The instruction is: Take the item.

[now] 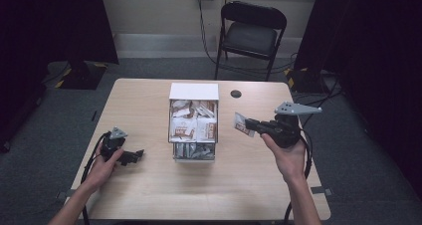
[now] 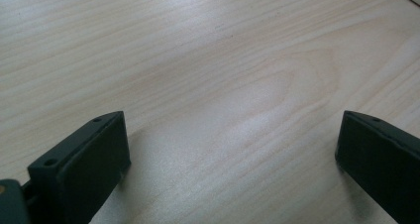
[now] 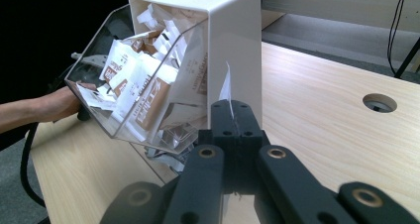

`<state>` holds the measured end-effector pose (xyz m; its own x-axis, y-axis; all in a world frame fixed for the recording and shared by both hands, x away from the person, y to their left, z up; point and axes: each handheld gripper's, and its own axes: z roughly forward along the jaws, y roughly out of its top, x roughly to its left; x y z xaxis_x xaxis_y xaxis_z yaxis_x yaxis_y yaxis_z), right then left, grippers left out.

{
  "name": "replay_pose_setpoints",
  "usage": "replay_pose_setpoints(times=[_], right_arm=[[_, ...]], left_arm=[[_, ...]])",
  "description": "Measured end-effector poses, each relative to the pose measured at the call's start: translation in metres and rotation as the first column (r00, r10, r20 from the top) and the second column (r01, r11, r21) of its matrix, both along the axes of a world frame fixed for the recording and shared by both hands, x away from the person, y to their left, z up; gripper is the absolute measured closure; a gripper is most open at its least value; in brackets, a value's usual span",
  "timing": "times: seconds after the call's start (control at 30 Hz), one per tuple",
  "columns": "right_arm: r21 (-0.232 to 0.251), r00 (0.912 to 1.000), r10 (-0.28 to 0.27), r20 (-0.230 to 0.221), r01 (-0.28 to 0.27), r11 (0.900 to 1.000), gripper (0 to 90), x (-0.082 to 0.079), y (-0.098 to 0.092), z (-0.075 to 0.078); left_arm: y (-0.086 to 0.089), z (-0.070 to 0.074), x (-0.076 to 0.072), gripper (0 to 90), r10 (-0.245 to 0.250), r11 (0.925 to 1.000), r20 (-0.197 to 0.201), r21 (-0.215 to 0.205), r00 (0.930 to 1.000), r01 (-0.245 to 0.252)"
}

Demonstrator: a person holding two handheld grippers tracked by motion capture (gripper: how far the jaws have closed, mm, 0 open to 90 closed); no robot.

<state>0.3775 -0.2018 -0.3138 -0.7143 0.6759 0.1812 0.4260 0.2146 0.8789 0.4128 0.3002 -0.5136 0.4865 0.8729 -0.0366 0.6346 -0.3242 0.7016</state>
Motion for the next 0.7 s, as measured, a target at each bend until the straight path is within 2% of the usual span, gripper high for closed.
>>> replay_pose_setpoints(times=[0.7], right_arm=[[-0.028, 0.9996, -0.013, -0.027, 0.012, 1.000, 90.0, 0.012, 0.003, -0.022]], left_arm=[[0.000, 0.000, 0.000, 0.0, 0.000, 1.0000, 0.000, 0.000, 1.0000, 0.000]])
